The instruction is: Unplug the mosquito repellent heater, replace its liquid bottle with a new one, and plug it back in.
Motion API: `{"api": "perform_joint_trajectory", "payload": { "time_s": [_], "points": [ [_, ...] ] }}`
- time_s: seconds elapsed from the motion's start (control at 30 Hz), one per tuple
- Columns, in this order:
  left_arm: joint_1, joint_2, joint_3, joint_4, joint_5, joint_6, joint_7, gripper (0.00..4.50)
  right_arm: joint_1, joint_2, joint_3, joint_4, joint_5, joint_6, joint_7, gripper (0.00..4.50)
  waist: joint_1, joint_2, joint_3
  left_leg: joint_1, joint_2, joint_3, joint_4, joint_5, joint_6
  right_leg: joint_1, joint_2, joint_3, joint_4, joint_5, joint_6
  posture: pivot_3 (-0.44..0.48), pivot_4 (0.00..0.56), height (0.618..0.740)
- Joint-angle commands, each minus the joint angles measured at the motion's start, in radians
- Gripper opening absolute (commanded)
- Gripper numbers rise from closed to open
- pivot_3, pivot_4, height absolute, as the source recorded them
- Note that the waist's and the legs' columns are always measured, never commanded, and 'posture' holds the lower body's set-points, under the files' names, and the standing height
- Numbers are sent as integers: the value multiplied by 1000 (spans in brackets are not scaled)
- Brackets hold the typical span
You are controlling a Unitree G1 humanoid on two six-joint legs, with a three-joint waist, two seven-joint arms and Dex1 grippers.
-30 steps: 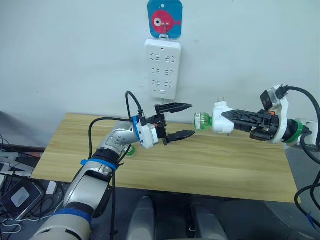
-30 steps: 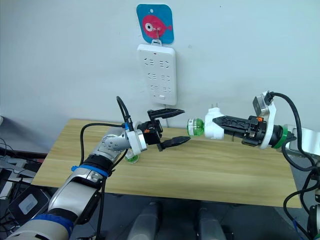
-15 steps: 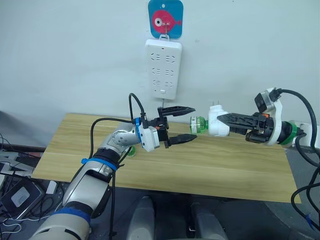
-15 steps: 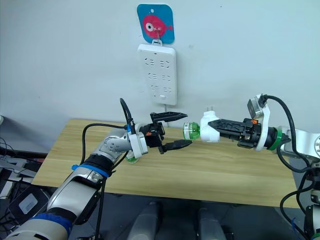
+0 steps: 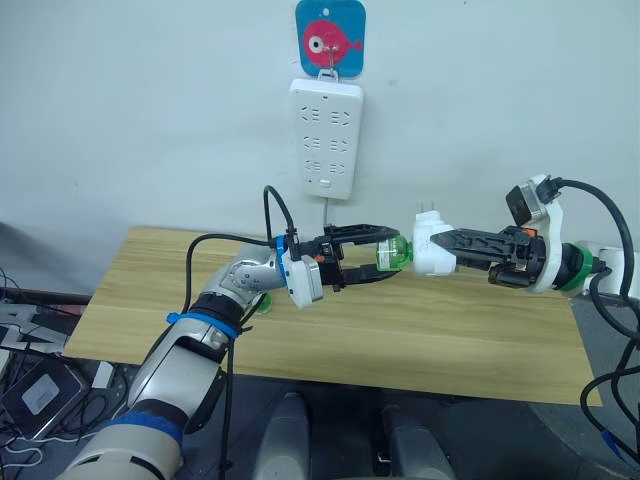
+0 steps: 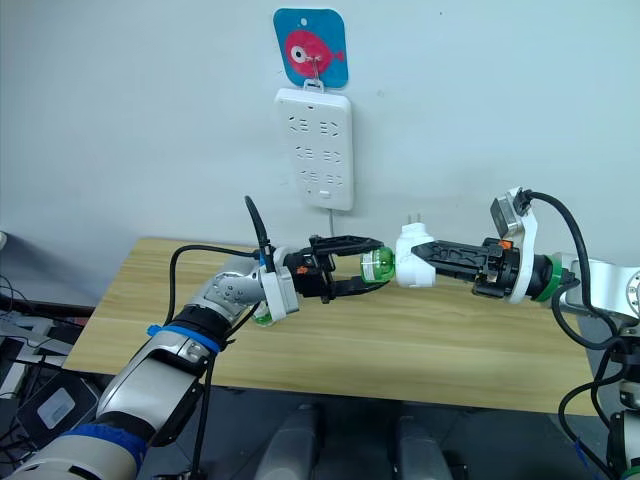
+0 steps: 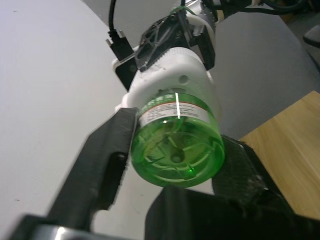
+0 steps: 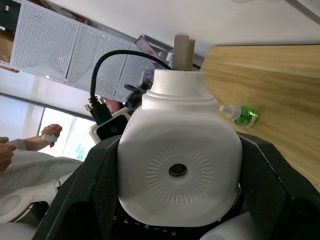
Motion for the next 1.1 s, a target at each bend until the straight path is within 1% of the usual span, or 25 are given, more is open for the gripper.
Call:
{"api": "perform_joint_trajectory", "payload": {
  "time_s": [0.03,0.07,0.13,0.17,0.2,0.23,0.27,0.3,0.33,0.4,0.43,0.47,0.5,0.53,0.6,0.63,0.67,0.8,0.97,1.0,1.1],
  "points": [
    [-7,0,-12,-34,-25,-10,17,2255,3,-2,-6,-33,24,-1,11,2996,0,0,0,0,0,0,0,0,0,0,0,0,0,0,0,194,207,740],
    [-7,1,-16,-34,-29,-9,16,2255,2,-3,-5,-32,24,-1,10,2996,0,0,0,0,0,0,0,0,0,0,0,0,0,0,0,194,207,740],
    [5,13,-80,-59,-129,35,-32,2255,4,-11,-2,-36,24,2,15,2996,0,0,0,0,0,0,0,0,0,0,0,0,0,0,0,195,209,740],
    [27,21,-122,-111,-242,127,-109,2255,7,-25,3,-46,24,7,18,2996,0,0,0,0,0,0,0,0,0,0,0,0,0,0,0,195,209,740],
    [53,26,-147,-177,-358,253,-191,2255,13,-42,7,-58,24,11,21,2996,0,0,0,0,0,0,0,0,0,0,0,0,0,0,0,195,209,740],
    [80,32,-158,-257,-473,410,-270,2255,17,-56,11,-67,24,13,22,2996,-1,1,-1,0,0,0,0,0,0,0,0,0,0,0,0,191,211,740],
    [112,65,-172,-397,-626,655,-345,2255,26,-75,12,-74,24,16,25,2996,-1,1,-1,0,0,0,0,0,0,0,0,0,1,0,0,190,213,740],
    [136,105,-175,-533,-769,895,-383,2255,33,-91,11,-77,24,18,33,2996,-1,1,-1,0,0,0,0,0,0,0,-1,0,1,0,0,190,213,740],
    [151,149,-171,-657,-921,1131,-394,2255,41,-105,9,-78,24,19,42,2996,-4,1,0,0,0,-1,0,0,0,0,-1,-1,2,0,0,193,214,740],
    [159,218,-125,-813,-1200,1524,-366,2255,56,-136,8,-86,24,28,77,2996,-9,1,-1,0,1,-5,1,0,0,0,0,-3,5,0,0,196,216,740],
    [161,247,-98,-849,-1344,1695,-359,2255,65,-151,8,-93,24,35,100,2996,-9,1,0,2,1,-5,1,0,0,0,0,-4,7,0,0,200,215,740],
    [160,267,-72,-864,-1450,1831,-348,2255,72,-163,11,-99,24,39,117,2996,-13,1,0,3,1,-6,1,0,0,0,0,-4,9,-1,-1,200,215,740],
    [153,283,-44,-854,-1578,1975,-329,2255,79,-174,17,-106,24,39,131,2996,-17,1,0,3,1,-8,1,1,0,1,1,-6,9,-3,1,201,217,740],
    [146,288,-18,-827,-1686,2097,-308,2255,85,-183,24,-115,24,37,142,2996,-22,1,0,4,1,-10,1,1,2,2,1,-8,10,-4,3,203,218,740],
    [129,287,15,-716,-1885,2326,-266,2255,92,-192,38,-126,24,23,148,2996,-30,1,0,5,0,-12,1,2,4,4,2,-9,10,-5,3,203,220,740],
    [126,282,29,-672,-1939,2403,-252,2255,93,-196,43,-128,24,16,150,2996,-32,1,0,5,0,-11,1,4,6,4,2,-8,10,-5,3,203,220,740],
    [126,278,38,-637,-1966,2465,-246,2255,94,-199,47,-130,24,11,151,2996,-33,1,0,5,0,-12,1,5,7,4,2,-9,10,-5,3,203,220,740],
    [151,259,89,-589,-1897,2599,-253,2255,97,-216,52,-112,24,-17,123,2996,-41,1,0,7,-1,-11,1,6,9,4,2,-8,12,-5,2,193,223,740],
    [186,232,174,-561,-1818,2662,-235,2255,107,-231,33,-82,24,-45,84,2996,-40,0,0,6,-1,-10,0,6,9,3,2,-7,12,-6,0,184,226,740],
    [198,236,189,-564,-1792,2670,-243,2255,115,-234,26,-69,-6,-55,65,2996,-40,0,0,6,-1,-10,0,6,9,3,2,-7,12,-6,0,183,226,740],
    [252,277,212,-611,-1678,2680,-313,2255,134,-239,36,-14,-247,-90,32,2996,-41,1,0,6,-1,-10,0,6,9,3,2,-7,11,-6,0,185,228,740]
  ]
}}
